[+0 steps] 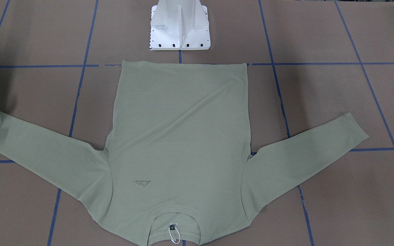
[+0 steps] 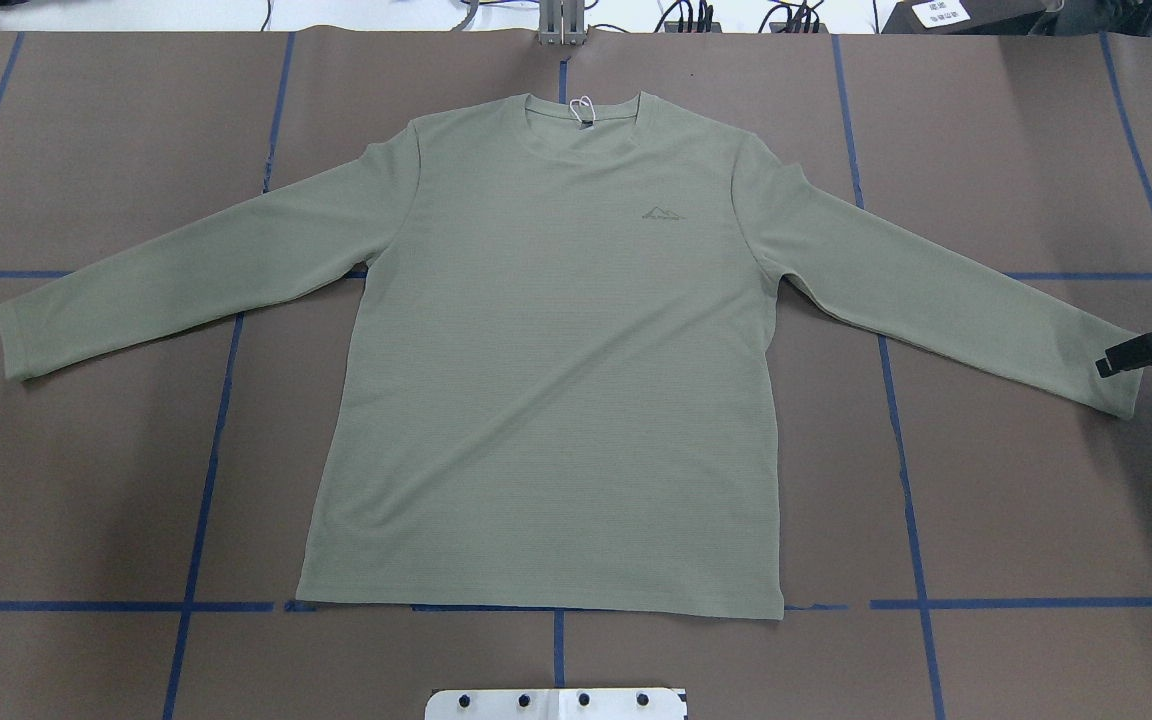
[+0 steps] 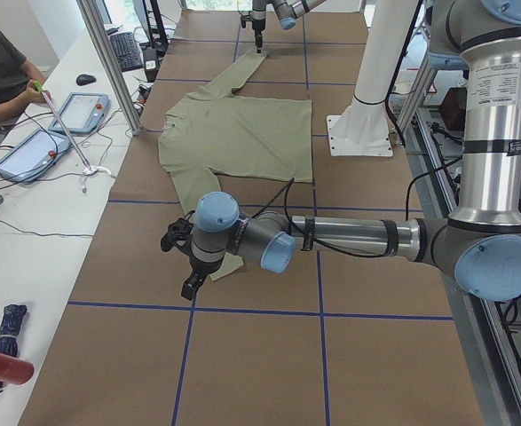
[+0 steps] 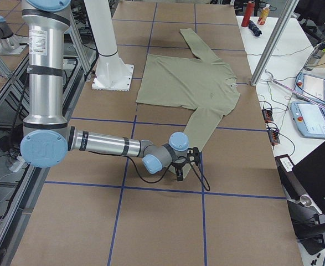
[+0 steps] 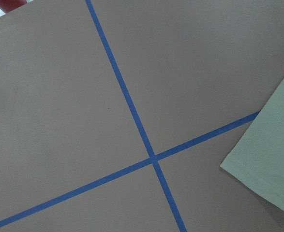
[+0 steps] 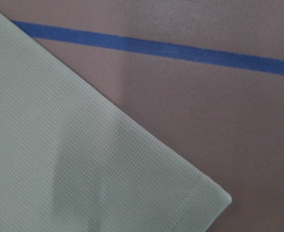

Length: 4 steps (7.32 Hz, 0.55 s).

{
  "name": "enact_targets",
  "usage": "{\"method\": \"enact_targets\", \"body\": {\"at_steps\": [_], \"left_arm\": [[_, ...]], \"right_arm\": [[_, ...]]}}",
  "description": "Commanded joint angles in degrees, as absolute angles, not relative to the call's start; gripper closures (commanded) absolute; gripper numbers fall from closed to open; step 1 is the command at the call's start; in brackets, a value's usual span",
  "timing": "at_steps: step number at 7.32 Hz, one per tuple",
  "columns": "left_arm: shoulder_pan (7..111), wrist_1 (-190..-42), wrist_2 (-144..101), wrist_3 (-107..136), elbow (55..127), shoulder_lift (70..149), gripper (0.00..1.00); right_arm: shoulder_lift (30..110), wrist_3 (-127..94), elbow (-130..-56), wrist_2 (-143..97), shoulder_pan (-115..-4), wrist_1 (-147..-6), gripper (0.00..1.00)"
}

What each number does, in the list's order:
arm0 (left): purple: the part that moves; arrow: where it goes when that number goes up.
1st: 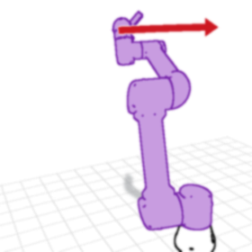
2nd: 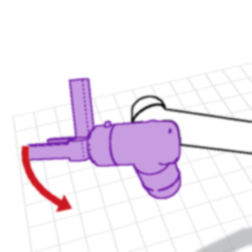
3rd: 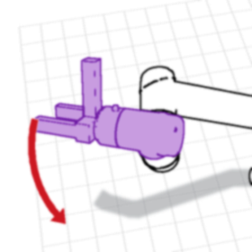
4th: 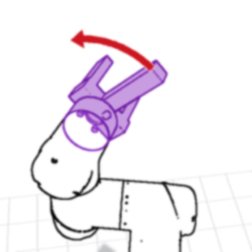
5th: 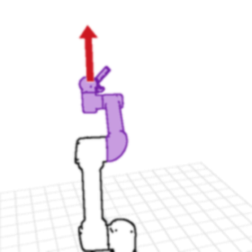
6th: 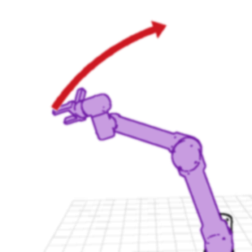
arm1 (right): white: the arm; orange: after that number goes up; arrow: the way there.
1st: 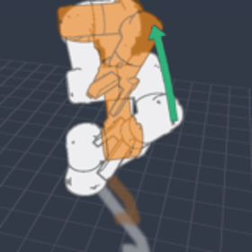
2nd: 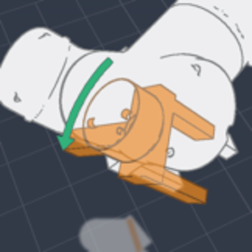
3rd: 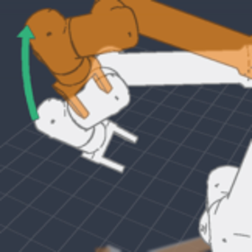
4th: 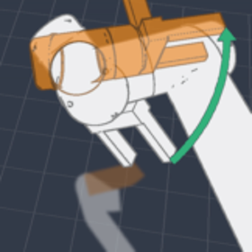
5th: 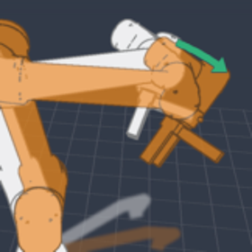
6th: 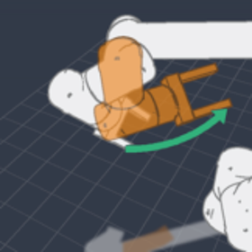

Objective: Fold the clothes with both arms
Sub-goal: 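Lower the right gripper onto the sleeve cuff nearest it and grasp it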

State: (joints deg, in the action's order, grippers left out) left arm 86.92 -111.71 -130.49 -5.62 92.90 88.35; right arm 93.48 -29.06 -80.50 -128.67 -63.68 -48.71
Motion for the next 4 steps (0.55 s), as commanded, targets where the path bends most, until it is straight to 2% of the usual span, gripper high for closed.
{"method": "enact_targets", "body": {"at_steps": [1, 2, 4], "left_arm": [[86.92, -111.71, -130.52, -5.71, 92.81, 88.42, 0.0], [86.92, -111.71, -130.52, -5.71, 92.81, 88.5, 0.0], [86.92, -111.53, -130.43, -5.63, 92.81, 88.77, 0.0]], "right_arm": [[93.69, -29.09, -80.16, -128.41, -63.46, -48.87, 0.0], [93.6, -29.09, -80.07, -128.41, -63.54, -48.87, 0.03], [93.6, -29.09, -80.07, -129.02, -63.54, -48.95, 0.38]]}}
